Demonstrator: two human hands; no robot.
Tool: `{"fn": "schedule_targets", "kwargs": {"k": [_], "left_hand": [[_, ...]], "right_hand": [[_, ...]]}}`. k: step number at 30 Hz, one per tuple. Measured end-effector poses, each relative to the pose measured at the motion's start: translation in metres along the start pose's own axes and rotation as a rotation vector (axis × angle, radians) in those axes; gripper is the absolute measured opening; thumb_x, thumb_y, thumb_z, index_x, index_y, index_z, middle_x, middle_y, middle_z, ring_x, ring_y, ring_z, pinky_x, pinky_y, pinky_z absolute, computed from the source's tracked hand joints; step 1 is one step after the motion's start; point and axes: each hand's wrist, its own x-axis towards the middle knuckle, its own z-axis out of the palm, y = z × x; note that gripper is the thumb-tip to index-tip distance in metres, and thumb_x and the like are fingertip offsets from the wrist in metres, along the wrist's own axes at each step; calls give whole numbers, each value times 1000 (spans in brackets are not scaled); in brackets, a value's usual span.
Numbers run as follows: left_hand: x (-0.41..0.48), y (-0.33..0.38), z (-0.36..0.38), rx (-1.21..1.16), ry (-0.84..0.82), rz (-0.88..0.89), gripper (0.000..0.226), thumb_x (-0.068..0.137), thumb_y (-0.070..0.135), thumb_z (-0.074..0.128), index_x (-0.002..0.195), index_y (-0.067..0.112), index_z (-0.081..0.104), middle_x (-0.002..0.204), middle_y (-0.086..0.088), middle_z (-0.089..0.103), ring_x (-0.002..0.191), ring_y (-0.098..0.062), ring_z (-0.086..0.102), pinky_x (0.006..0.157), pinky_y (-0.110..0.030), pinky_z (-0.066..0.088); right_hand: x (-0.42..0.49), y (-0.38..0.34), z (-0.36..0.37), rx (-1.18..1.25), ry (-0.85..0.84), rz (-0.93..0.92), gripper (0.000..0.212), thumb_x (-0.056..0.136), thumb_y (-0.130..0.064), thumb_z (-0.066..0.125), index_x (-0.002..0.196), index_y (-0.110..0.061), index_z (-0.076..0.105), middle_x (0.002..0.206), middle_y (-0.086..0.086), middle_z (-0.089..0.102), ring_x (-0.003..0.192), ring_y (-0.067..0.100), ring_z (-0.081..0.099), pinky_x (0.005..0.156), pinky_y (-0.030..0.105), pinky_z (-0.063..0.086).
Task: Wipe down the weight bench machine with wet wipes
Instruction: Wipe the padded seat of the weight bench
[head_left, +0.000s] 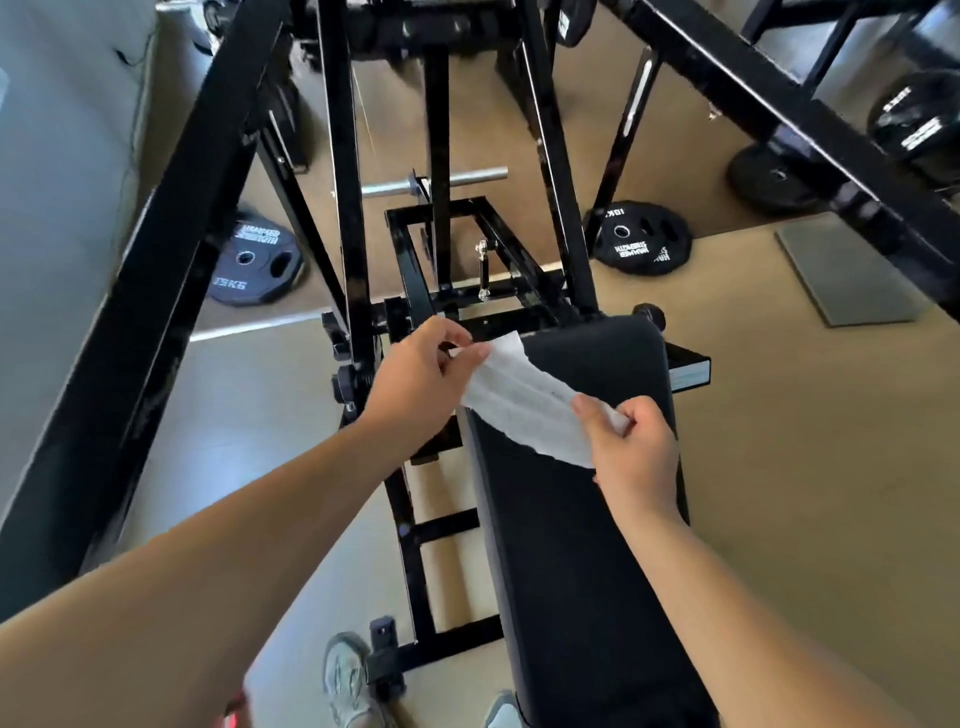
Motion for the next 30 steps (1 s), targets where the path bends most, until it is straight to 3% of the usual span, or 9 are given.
{"fn": "schedule_targets", "kwargs": {"k": [4, 6, 10, 12, 15, 18, 21, 25, 30], "left_hand": [[32, -11, -4, 137, 39, 23, 28, 101, 50, 57, 116, 27, 62, 85, 5, 67, 73, -14, 63, 63, -32, 50], [32, -11, -1, 214, 92, 42, 31, 104, 41, 55, 127, 22, 60, 109, 2, 65, 95, -18, 63, 80, -36, 53], [-11, -8, 37, 353, 185, 432, 24, 100, 15, 58, 121, 9, 67, 129, -6, 59, 118, -29, 55, 98, -45, 49], [-28, -4, 68, 505, 93, 522, 36, 96, 19, 56, 129, 7, 63, 143, -12, 53, 137, -38, 44, 112, -54, 37], [-29, 13, 95, 674, 6, 391, 62, 104, 42, 38, 155, 6, 36, 163, -21, 29, 154, -46, 13, 123, -61, 13], [-14, 25, 101, 733, 16, 335, 70, 106, 54, 22, 158, 9, 29, 161, -20, 35, 150, -46, 24, 121, -61, 16], [7, 35, 105, 838, -49, 256, 74, 103, 61, 15, 154, 11, 37, 144, -19, 52, 131, -44, 46, 114, -62, 26], [43, 55, 114, 905, -73, 194, 70, 101, 68, 10, 119, 17, 55, 104, -11, 66, 91, -34, 63, 78, -46, 44], [63, 55, 112, 876, -107, 275, 57, 104, 65, 15, 112, 23, 53, 89, -1, 62, 72, -22, 55, 54, -34, 30]], "right_hand": [[18, 2, 10, -112, 13, -35, 48, 92, -59, 66, 80, -18, 45, 68, -2, 51, 59, 17, 49, 54, 39, 43], [23, 1, 16, -140, -4, -5, 47, 92, -63, 64, 81, -20, 47, 70, -1, 56, 62, 21, 57, 55, 41, 48], [25, 0, 21, -170, -11, 22, 47, 92, -67, 61, 84, -22, 51, 73, -2, 60, 66, 20, 61, 57, 41, 51], [27, 3, 16, -156, -57, 22, 49, 89, -71, 61, 85, -24, 52, 73, -2, 64, 66, 21, 64, 57, 42, 53], [33, 8, 0, -192, -74, -97, 42, 93, -67, 59, 93, -24, 55, 82, -4, 64, 72, 16, 63, 58, 34, 48], [61, 10, -5, -267, 156, -288, 42, 100, -50, 55, 117, -12, 62, 114, 8, 60, 101, 24, 56, 78, 32, 43], [98, 11, 9, -334, 198, -256, 61, 102, -54, 37, 141, -9, 53, 134, 17, 52, 121, 34, 50, 98, 45, 45], [113, 22, 24, -294, 255, -324, 60, 103, -54, 25, 142, -16, 50, 130, 12, 59, 104, 35, 63, 70, 37, 47], [115, 25, 22, -334, 258, -320, 59, 101, -56, 23, 142, -21, 48, 134, 6, 57, 104, 31, 64, 67, 32, 39]]}}
